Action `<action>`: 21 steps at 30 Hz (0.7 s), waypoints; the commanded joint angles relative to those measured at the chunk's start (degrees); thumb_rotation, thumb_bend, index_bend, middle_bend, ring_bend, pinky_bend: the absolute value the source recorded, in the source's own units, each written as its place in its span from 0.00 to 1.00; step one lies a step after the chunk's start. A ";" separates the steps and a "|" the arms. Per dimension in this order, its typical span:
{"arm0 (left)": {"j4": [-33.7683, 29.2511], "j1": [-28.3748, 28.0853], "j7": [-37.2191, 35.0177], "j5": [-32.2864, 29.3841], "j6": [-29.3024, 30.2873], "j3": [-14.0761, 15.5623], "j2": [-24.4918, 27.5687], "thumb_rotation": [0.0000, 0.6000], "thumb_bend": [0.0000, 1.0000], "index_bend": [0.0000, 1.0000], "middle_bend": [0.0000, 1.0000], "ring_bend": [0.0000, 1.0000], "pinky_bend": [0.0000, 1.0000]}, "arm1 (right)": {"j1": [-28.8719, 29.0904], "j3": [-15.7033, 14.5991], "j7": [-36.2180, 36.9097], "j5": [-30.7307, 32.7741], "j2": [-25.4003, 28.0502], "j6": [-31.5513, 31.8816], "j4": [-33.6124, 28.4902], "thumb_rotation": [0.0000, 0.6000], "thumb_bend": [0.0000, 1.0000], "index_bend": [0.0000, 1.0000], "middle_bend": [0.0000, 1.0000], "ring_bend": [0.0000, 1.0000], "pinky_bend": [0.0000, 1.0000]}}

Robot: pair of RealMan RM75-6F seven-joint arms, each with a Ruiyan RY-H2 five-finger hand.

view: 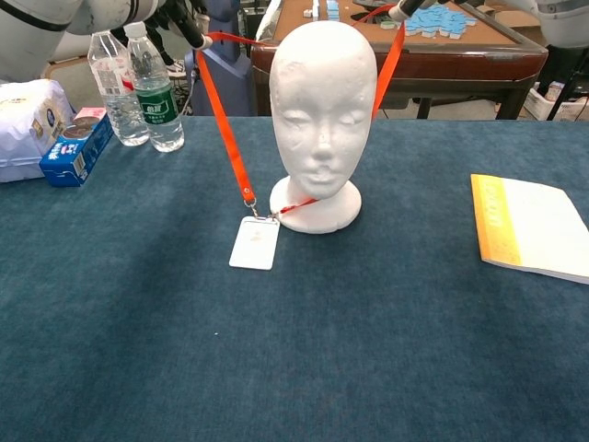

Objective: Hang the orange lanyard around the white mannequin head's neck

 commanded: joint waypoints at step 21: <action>-4.36 1.16 1.97 -0.71 0.30 0.35 2.82 0.15 0.19 0.11 0.86 0.89 0.95 | -0.70 -1.97 -0.48 2.63 4.79 -3.38 -4.41 1.00 0.00 0.00 1.00 1.00 1.00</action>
